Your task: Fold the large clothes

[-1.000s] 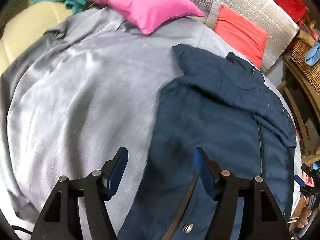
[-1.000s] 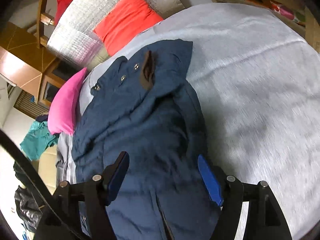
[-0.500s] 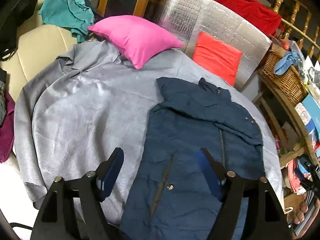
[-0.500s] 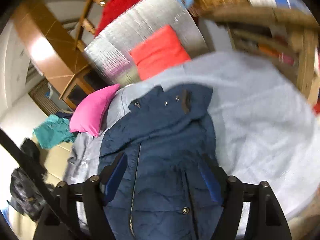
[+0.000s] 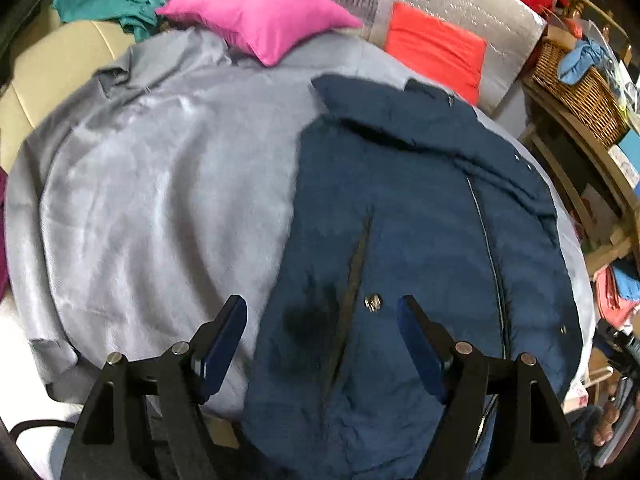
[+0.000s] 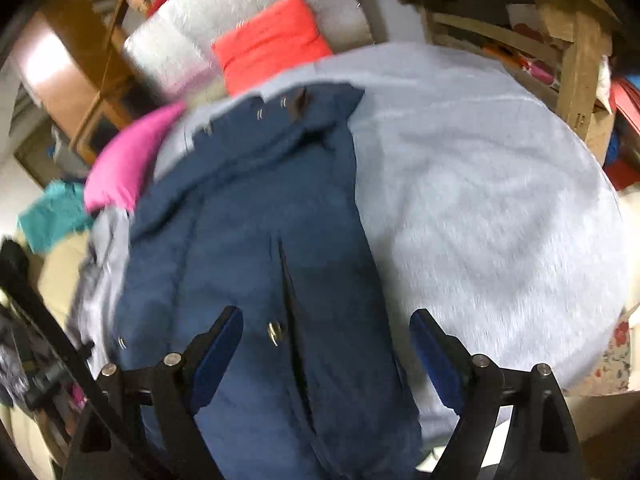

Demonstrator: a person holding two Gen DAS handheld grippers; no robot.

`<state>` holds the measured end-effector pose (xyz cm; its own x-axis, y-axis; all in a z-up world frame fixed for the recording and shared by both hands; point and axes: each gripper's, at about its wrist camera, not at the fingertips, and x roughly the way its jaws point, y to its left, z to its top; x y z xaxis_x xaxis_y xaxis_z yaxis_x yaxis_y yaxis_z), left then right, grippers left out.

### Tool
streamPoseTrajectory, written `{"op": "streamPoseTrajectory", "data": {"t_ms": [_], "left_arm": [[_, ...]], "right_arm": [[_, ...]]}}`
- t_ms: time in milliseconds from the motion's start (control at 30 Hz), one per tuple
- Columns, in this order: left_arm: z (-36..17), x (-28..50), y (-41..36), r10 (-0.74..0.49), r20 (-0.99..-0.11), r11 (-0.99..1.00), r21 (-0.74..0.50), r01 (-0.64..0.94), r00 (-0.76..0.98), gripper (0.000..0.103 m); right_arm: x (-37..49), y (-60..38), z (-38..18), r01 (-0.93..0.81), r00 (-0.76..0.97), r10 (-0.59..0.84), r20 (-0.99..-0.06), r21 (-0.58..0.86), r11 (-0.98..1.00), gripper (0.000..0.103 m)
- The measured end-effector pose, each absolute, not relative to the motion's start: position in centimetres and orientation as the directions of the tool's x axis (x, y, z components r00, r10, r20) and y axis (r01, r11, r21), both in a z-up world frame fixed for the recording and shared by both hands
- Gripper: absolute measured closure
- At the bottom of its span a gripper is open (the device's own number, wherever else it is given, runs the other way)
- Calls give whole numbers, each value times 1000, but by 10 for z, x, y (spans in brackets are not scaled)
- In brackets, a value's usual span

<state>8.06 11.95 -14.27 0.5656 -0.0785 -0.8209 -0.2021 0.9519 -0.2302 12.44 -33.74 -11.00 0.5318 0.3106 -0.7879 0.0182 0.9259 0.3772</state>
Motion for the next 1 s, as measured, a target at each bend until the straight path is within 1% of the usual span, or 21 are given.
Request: {"op": "streamPoseTrajectory", "data": {"t_ms": [67, 167, 233, 267, 300, 367, 400, 433, 467, 500, 567, 600, 633, 667, 700, 733, 767, 800, 867, 900, 1000], "left_arm": [[-148, 78, 120, -94, -833, 952, -236, -196, 545, 25], [-160, 72, 125, -66, -852, 957, -201, -209, 519, 25], [-171, 73, 127, -68, -876, 955, -196, -222, 478, 25], [-176, 74, 126, -82, -885, 956, -200, -216, 458, 25], [-181, 74, 125, -107, -896, 955, -213, -206, 432, 26], [-189, 75, 125, -155, -903, 949, -249, -195, 401, 31], [-191, 76, 125, -167, -906, 947, -258, -194, 390, 32], [-192, 75, 126, -172, -908, 943, -263, -201, 382, 36], [-192, 73, 129, -177, -906, 938, -273, -214, 384, 46], [-192, 71, 131, -179, -904, 934, -280, -221, 387, 47], [-193, 68, 136, -187, -900, 923, -298, -243, 393, 60], [-194, 67, 136, -187, -901, 921, -299, -250, 391, 61], [-193, 68, 133, -185, -903, 925, -293, -240, 389, 67], [-192, 67, 130, -186, -903, 929, -290, -230, 388, 78], [-189, 65, 127, -194, -898, 932, -294, -211, 394, 83], [-186, 63, 127, -212, -889, 928, -313, -200, 406, 89], [-184, 62, 128, -229, -881, 923, -332, -194, 415, 93], [-179, 60, 134, -271, -858, 902, -385, -196, 437, 94], [-171, 56, 149, -355, -798, 847, -495, -193, 486, 95], [-164, 53, 158, -396, -759, 813, -551, -187, 516, 95], [-152, 50, 174, -465, -681, 745, -646, -166, 566, 96]], "right_arm": [[120, -339, -118, 38, 499, 318, -806, 387, 921, 15], [118, -341, -129, 65, 445, 278, -851, 340, 938, 16], [120, -345, -148, 102, 369, 277, -887, 335, 937, 21], [122, -347, -157, 114, 332, 294, -896, 348, 930, 27], [123, -348, -164, 120, 302, 310, -902, 358, 926, 27], [123, -350, -165, 123, 291, 320, -902, 367, 922, 28], [123, -351, -167, 131, 284, 327, -901, 374, 918, 31], [120, -356, -169, 160, 280, 326, -903, 378, 912, 37], [116, -359, -168, 183, 282, 327, -902, 385, 905, 47], [112, -361, -169, 188, 273, 346, -897, 403, 896, 51], [105, -361, -175, 200, 241, 370, -897, 419, 886, 52], [106, -357, -179, 192, 221, 366, -904, 408, 893, 53], [107, -354, -179, 184, 216, 354, -910, 394, 900, 57], [108, -351, -177, 170, 215, 345, -913, 383, 908, 68], [107, -349, -174, 151, 224, 356, -907, 393, 907, 80], [105, -349, -171, 140, 235, 366, -900, 404, 904, 84], [104, -349, -169, 130, 246, 377, -893, 416, 900, 93], [102, -350, -164, 112, 259, 400, -879, 438, 892, 95], [97, -351, -152, 79, 299, 426, -854, 467, 881, 95], [94, -355, -147, 66, 319, 457, -830, 500, 863, 96], [89, -367, -123, -21, 391, 559, -731, 600, 800, 96]]}}
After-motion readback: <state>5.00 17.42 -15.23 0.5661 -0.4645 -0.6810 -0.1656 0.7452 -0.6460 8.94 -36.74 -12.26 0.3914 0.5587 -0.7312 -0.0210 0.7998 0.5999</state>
